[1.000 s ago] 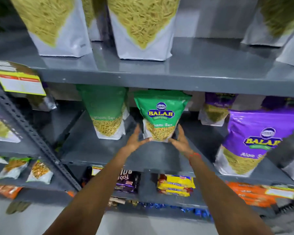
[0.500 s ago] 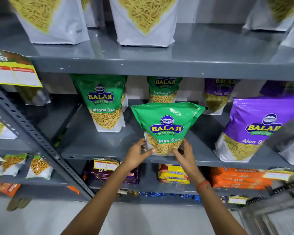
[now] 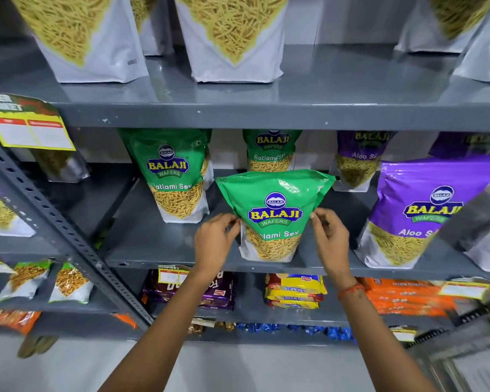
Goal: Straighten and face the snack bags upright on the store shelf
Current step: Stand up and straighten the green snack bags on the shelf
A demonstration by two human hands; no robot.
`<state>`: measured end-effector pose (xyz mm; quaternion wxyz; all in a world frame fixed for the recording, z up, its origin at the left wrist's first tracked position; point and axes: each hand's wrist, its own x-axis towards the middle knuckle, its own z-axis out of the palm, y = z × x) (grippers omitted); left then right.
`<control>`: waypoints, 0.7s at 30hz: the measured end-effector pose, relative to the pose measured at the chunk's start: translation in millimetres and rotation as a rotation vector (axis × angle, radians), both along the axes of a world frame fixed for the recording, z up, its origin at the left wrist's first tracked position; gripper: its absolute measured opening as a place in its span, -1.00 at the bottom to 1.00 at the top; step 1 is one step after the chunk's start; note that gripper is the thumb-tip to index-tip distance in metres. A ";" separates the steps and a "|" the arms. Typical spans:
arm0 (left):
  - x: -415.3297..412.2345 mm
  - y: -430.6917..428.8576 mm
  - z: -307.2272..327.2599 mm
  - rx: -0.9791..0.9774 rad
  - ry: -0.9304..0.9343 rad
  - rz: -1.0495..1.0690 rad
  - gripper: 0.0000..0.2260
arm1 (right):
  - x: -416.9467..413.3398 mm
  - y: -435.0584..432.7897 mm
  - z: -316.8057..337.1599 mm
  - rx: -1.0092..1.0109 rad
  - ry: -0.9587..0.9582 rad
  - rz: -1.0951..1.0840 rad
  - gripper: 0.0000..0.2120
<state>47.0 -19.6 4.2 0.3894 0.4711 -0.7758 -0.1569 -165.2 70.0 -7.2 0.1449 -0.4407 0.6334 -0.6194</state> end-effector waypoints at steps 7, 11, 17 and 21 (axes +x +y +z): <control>6.3 -18.3 -13.2 0.482 0.281 -0.240 -0.77 | -1.6 2.6 -4.9 0.036 -0.111 0.070 -0.84; 1.5 -13.2 -48.0 0.756 0.103 -0.445 -0.36 | 8.6 10.8 -27.3 0.217 -0.192 0.345 -0.55; -10.5 -13.6 -67.1 0.765 0.079 -0.390 -0.31 | 10.9 6.8 -51.2 0.444 -0.141 0.314 -0.51; -9.2 -6.8 -60.6 0.770 0.056 -0.391 -0.29 | 21.6 12.4 -41.6 0.333 -0.051 0.181 -0.35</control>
